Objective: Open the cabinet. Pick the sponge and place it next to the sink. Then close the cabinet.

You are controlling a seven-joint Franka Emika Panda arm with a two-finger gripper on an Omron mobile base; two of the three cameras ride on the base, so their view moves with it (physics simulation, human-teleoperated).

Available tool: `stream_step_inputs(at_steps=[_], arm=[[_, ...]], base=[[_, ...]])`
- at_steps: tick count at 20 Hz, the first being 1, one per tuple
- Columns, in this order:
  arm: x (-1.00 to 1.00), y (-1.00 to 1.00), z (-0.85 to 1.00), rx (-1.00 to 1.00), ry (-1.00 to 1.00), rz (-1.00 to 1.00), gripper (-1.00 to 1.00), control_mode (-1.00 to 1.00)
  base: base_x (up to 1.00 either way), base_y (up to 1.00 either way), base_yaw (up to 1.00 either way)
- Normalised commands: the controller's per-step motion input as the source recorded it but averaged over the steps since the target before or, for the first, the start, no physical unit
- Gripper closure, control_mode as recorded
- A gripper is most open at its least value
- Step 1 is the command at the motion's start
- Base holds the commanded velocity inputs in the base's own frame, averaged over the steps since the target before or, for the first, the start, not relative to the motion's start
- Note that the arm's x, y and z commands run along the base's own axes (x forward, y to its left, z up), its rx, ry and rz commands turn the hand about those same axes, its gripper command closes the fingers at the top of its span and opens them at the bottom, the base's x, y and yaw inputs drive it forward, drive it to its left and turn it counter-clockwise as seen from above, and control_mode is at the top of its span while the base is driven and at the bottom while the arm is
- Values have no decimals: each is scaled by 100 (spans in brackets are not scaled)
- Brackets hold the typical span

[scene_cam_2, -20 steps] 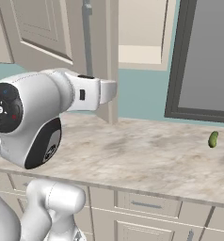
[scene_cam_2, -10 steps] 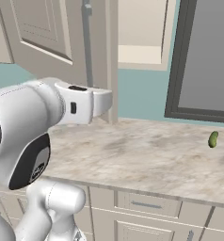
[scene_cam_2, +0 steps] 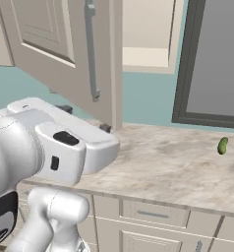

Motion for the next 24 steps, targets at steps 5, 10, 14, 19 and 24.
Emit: stream_step_inputs(at_steps=[5, 10, 14, 19, 24], arm=[[-39, -57, 0, 31, 0, -37, -100, -100], [-21, -46, 0, 31, 0, -30, -100, -100], [0, -6, -1, 41, -9, -12, -100, -100], [0, 1, 0, 35, -14, -2, -100, -100], [3, 6, -4, 32, -22, 1, -100, -100]], base=[[0, 0, 0], [0, 0, 0], [0, 0, 0], [0, 0, 0], [0, 0, 0]])
